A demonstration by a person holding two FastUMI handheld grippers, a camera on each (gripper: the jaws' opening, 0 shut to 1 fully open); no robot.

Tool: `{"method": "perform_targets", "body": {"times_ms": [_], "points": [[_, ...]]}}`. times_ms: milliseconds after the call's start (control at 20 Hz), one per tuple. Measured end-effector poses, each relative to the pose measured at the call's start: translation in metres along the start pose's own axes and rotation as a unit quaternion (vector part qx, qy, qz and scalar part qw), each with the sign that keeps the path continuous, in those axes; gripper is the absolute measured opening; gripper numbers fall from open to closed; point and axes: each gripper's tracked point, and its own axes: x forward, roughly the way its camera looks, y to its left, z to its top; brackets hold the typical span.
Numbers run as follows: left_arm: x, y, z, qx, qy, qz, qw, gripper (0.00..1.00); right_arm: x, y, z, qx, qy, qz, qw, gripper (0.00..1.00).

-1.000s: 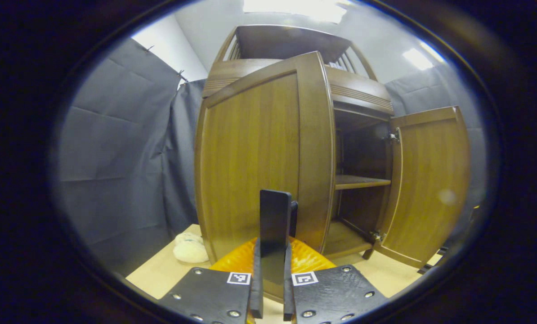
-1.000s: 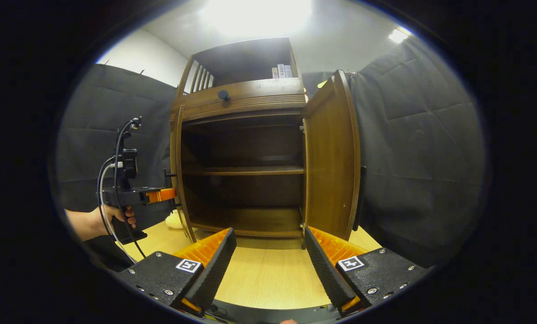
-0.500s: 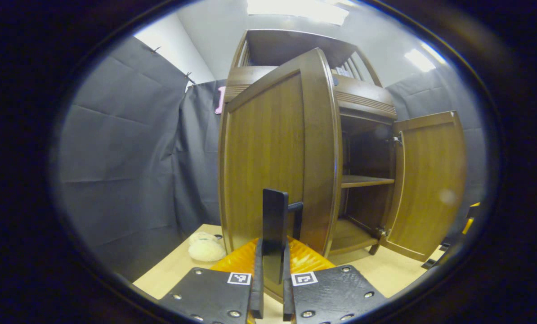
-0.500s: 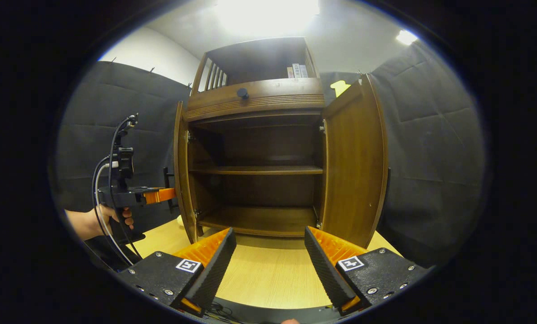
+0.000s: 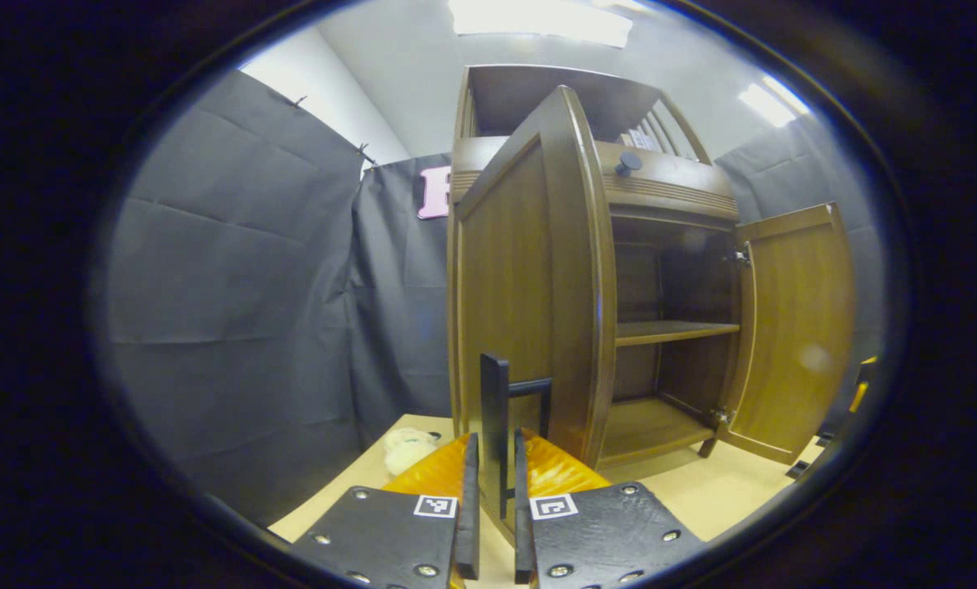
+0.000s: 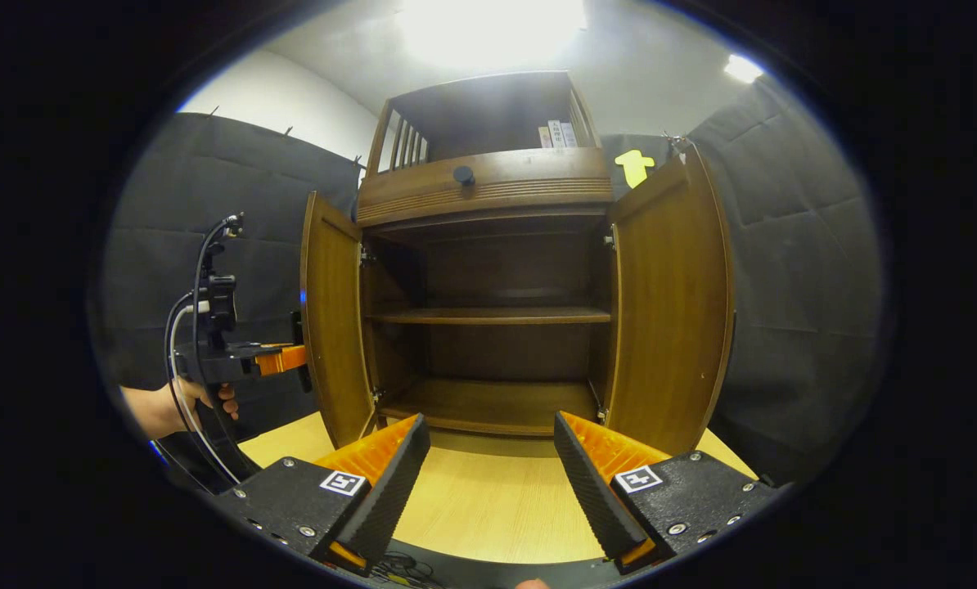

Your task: Open the right door of the double-door shoe cabinet with the right hand, and open the left door with the left hand.

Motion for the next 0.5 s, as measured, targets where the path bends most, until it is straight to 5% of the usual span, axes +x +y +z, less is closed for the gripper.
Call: {"method": "perform_targets", "body": {"times_ms": [500], "points": [[-0.019, 0.038, 0.005, 0.005, 0.000, 0.034, 0.999, 0.13, -0.016, 0.003, 0.002, -0.010, -0.002, -0.004, 1.000, 0.94]]}}
